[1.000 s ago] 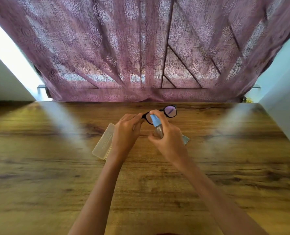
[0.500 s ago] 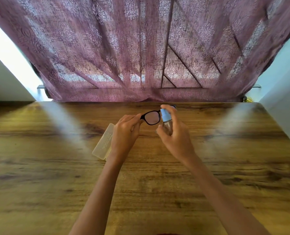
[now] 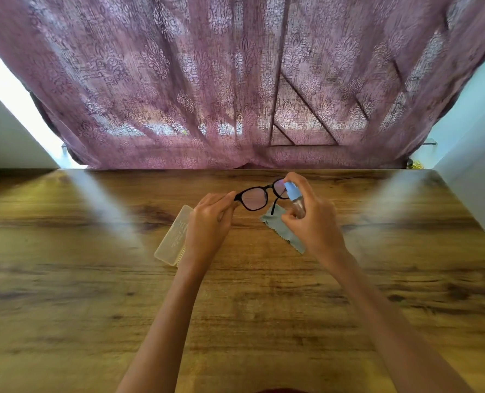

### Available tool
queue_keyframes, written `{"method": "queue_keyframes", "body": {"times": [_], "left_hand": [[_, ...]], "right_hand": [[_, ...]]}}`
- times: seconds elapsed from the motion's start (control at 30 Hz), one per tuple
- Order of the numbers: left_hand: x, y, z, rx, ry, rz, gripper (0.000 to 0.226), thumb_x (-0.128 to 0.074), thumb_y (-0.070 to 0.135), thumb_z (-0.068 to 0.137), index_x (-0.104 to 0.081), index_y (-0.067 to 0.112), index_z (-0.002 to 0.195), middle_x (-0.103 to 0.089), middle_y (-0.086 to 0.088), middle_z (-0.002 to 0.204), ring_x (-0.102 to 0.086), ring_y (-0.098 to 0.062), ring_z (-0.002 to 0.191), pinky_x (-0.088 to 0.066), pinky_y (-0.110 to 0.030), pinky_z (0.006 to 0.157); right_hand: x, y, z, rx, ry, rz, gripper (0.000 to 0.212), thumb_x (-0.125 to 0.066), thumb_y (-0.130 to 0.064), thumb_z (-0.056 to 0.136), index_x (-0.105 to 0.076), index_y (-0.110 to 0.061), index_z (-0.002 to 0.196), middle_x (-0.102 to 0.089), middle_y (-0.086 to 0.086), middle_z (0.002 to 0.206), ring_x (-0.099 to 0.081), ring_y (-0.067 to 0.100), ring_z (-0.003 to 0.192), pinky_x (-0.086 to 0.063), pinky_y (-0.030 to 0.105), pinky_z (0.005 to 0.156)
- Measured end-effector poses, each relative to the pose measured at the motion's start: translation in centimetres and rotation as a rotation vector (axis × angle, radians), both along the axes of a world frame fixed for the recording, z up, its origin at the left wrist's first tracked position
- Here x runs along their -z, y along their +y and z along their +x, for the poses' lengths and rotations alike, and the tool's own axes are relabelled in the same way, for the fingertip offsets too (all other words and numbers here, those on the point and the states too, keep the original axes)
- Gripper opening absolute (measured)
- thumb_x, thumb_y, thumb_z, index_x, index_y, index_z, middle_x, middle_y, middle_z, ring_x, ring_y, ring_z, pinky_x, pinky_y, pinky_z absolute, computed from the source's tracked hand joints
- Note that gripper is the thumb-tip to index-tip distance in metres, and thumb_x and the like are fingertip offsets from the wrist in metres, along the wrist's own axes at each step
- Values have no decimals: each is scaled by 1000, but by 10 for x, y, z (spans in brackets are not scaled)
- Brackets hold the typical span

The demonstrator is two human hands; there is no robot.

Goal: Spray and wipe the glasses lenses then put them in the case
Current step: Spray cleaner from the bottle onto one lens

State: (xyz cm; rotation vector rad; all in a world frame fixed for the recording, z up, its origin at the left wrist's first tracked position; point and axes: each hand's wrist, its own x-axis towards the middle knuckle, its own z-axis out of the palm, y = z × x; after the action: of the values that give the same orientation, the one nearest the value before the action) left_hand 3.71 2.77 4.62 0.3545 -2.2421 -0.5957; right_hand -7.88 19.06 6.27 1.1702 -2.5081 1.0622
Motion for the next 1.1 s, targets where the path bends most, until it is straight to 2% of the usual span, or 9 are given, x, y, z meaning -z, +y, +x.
{"method": "queue_keyframes", "body": {"times": [0.07,0.17,0.27,0.4,0.57,0.67,0.83,0.97,1.1], "left_hand": [[0,0,0,-1,-1,-1,19,-71,4,81,-72,3,100,-74,-6,88,-67,-18,80,-48,-20,71],[1,0,-1,-6,3,-9,19,-72,3,80,-72,2,98,-74,-6,86,-67,-19,78,-45,-16,72],[0,-1,-2,-6,8,2,19,-72,1,79,-72,1,99,-74,-6,86,-66,-18,77,-43,-13,72],[1,-2,-1,-3,8,4,20,-71,0,80,-72,1,100,-74,-7,87,-66,-18,78,-43,-15,74],[1,-1,-2,-9,11,11,20,-71,0,79,-72,2,99,-73,-7,86,-66,-19,77,-43,-16,71],[-1,1,-1,-11,4,13,19,-71,2,81,-72,3,99,-73,-5,85,-66,-18,77,-43,-15,70],[-3,3,0,-13,9,25,17,-70,2,82,-73,3,99,-73,-6,85,-66,-19,78,-46,-18,69],[-4,4,1,-10,-4,23,19,-69,1,82,-72,2,100,-74,-7,88,-67,-19,81,-41,-11,74],[-3,3,1,-9,-12,18,20,-69,1,82,-72,2,101,-74,-7,90,-67,-18,82,-45,-16,73]], "right_hand": [[1,-1,0,24,-9,-18,65,-71,-4,74,-46,-26,130,-48,-10,55,-48,6,44,-43,15,42],[0,-1,-2,17,-24,-58,60,-72,-11,76,-48,-24,129,-46,-17,56,-46,0,44,-40,13,44],[-1,-1,-4,-20,-69,-46,63,-72,-18,79,-41,-29,132,-57,-6,62,-54,9,48,-47,23,44],[2,0,-5,-34,-28,-6,61,-72,-16,77,-45,-27,130,-43,-10,54,-40,5,42,-39,20,38],[10,0,5,-2,-47,-85,60,-69,-5,75,-50,-23,128,-40,-17,52,-47,6,44,-34,10,39],[10,-2,4,22,-38,-95,54,-70,-9,78,-49,-24,125,-42,-15,53,-40,6,38,-33,11,38],[5,-4,-2,-13,-26,-101,55,-75,-19,80,-45,-23,127,-55,0,56,-52,13,42,-43,18,37],[8,-4,-3,8,7,-136,49,-73,-12,80,-52,-20,124,-49,-6,54,-44,8,40,-35,12,42],[14,-5,-2,17,-4,-183,47,-72,-10,78,-55,-19,122,-46,-10,53,-42,7,41,-38,15,43]]}}
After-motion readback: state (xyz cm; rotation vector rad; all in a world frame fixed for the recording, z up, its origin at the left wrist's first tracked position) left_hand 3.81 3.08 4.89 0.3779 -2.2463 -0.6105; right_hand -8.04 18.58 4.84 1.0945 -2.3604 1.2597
